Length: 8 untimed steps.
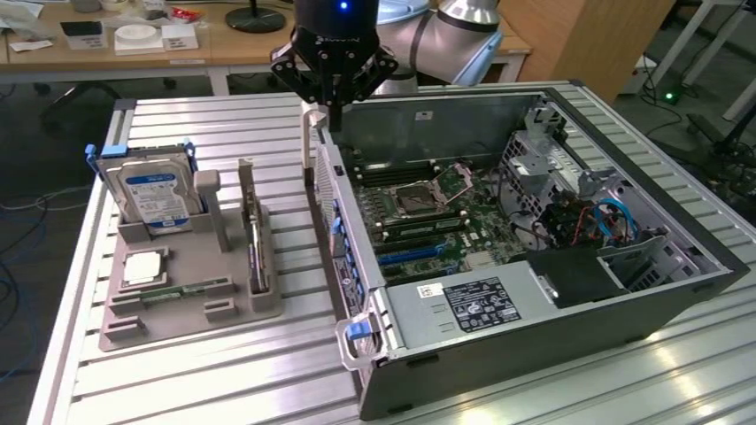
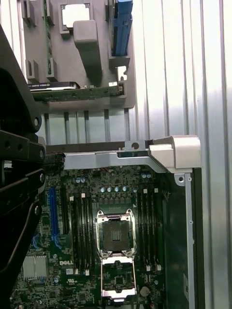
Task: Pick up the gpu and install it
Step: 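Reach for the gpu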
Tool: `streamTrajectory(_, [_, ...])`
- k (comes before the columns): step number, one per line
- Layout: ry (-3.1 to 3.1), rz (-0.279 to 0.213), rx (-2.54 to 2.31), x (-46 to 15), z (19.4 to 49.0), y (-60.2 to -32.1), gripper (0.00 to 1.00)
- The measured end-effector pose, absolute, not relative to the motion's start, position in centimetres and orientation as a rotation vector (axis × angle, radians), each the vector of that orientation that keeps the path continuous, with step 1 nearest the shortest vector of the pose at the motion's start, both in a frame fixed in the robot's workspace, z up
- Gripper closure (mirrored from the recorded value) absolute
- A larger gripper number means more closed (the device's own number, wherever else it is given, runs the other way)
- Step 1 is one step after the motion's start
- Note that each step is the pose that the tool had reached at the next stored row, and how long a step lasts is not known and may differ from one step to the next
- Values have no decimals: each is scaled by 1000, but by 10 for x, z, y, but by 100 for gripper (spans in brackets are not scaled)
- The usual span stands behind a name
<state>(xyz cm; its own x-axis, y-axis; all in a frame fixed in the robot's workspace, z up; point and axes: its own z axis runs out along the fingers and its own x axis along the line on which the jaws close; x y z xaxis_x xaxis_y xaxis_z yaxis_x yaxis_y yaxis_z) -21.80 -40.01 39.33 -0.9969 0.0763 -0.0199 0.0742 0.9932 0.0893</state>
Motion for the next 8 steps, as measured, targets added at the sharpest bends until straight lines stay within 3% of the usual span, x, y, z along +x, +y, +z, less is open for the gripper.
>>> streamTrajectory(8, [3113, 138, 118, -226, 393, -400, 90])
